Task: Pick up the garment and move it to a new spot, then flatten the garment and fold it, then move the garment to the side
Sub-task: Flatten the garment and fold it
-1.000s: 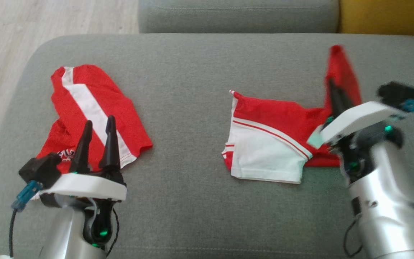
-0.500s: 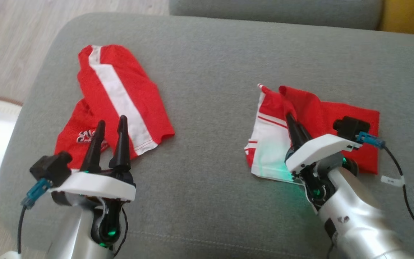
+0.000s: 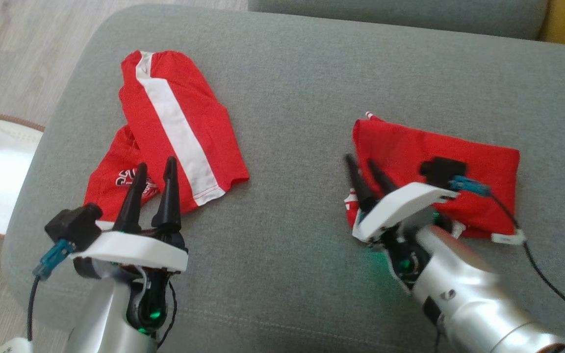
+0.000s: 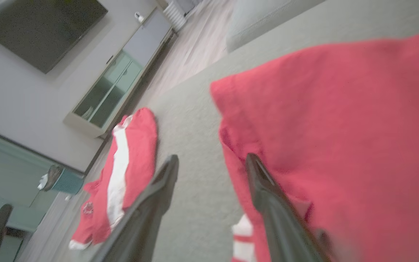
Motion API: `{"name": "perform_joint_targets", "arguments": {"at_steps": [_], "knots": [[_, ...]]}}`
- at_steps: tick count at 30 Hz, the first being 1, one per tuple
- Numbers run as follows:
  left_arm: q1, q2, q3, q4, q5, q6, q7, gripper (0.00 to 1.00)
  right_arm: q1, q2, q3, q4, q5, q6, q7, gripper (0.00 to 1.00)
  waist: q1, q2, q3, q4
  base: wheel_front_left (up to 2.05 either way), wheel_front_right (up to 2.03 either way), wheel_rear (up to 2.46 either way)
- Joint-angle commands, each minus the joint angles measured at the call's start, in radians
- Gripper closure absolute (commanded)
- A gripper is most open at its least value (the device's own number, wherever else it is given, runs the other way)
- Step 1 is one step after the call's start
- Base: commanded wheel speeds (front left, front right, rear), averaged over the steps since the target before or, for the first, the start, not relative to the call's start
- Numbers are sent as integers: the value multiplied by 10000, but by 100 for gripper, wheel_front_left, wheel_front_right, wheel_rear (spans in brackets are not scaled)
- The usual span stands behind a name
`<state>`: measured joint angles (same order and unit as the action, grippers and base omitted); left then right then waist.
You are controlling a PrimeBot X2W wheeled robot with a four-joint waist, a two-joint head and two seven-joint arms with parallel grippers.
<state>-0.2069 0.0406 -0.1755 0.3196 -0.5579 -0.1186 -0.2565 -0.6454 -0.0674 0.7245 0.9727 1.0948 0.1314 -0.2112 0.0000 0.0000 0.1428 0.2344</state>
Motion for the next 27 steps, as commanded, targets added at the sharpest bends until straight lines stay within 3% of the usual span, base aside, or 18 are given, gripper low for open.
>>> {"name": "perform_joint_targets", "arguments": {"at_steps": [1,3,8,15,18,21,27], "knots": [[-399,97,383,-282,-20,37,-53,0,-227,172,473,-509,327,-7,-6,0,0,0,-66,-52,0,0,0],[-329,97,430,-252,3,67,-53,0,-164,172,1532,-1171,936,-7,386,0,0,0,-199,-186,0,0,0],[-231,97,533,-284,42,97,-53,0,-550,172,2280,-1408,1519,-7,271,0,0,0,-422,-491,0,0,0],[-143,97,704,-539,141,86,-53,0,-1828,172,2230,169,572,-7,-389,0,0,0,-664,-1042,0,0,0],[-98,97,713,-755,164,55,-53,0,-2354,168,1827,1143,-306,-7,-490,0,0,0,-731,-1289,0,0,0],[-52,97,750,-973,173,36,-53,0,-2795,-253,812,1362,-1618,-7,-500,0,0,0,-754,-1524,0,0,0],[25,97,908,-1395,277,4,-53,0,-1844,-1245,-1992,-68,-5028,-7,-503,0,0,0,-774,-1956,0,0,0]]}}
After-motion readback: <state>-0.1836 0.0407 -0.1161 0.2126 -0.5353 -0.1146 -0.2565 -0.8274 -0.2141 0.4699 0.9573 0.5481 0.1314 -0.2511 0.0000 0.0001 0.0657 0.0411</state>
